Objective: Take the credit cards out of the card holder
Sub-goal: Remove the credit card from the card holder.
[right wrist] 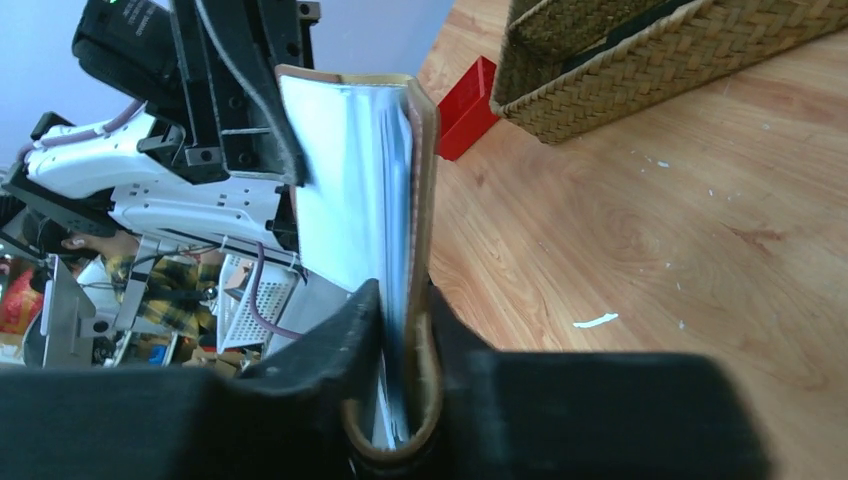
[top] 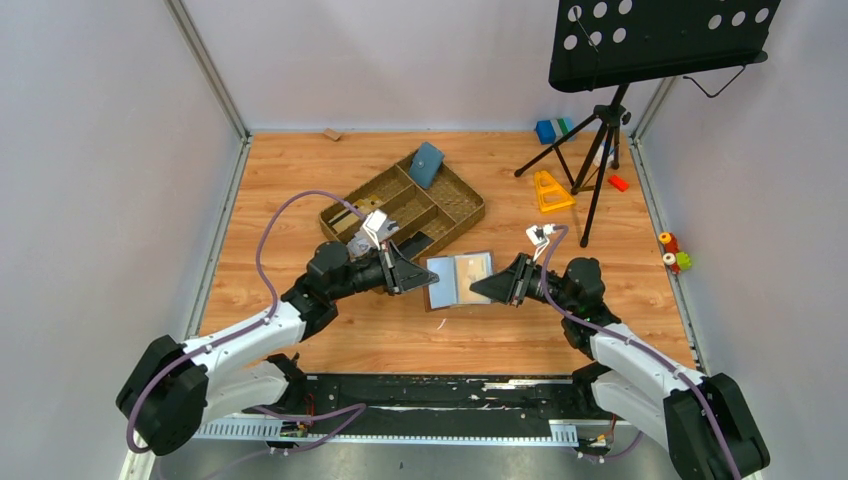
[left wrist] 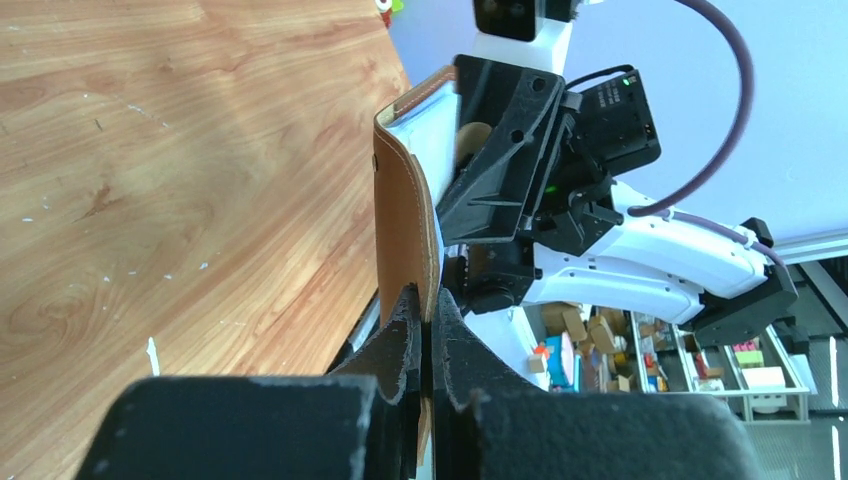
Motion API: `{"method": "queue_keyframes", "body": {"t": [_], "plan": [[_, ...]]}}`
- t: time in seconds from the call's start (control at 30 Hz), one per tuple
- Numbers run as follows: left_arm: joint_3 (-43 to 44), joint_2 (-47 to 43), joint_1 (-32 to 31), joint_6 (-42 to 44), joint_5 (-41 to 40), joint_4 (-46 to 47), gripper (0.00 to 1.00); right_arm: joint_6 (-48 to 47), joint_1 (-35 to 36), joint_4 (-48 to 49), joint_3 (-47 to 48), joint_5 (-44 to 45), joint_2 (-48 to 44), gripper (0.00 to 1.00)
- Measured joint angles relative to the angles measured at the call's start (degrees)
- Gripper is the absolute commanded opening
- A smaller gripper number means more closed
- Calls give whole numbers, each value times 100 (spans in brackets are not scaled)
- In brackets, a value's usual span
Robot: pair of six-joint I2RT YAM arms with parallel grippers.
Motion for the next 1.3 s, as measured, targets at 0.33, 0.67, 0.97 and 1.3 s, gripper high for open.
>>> {"method": "queue_keyframes", "body": {"t": [0.33,0.67,0.97,1.3], "plan": [[439,-221,28,850,-841,-1834,68,55,4,-33,-7,11,39,0],[885,-988,61,1991,-2459,-4450,72,-564,59,-1080,0,634,706,0],[-24,-1587,7,1963,-1464,-3174,67,-721,387,-1067,11,1025,1093,0],[-127,-293,-173,1526,-826,-1740,56,-721,520,-717,125,1034,1414,0]]}}
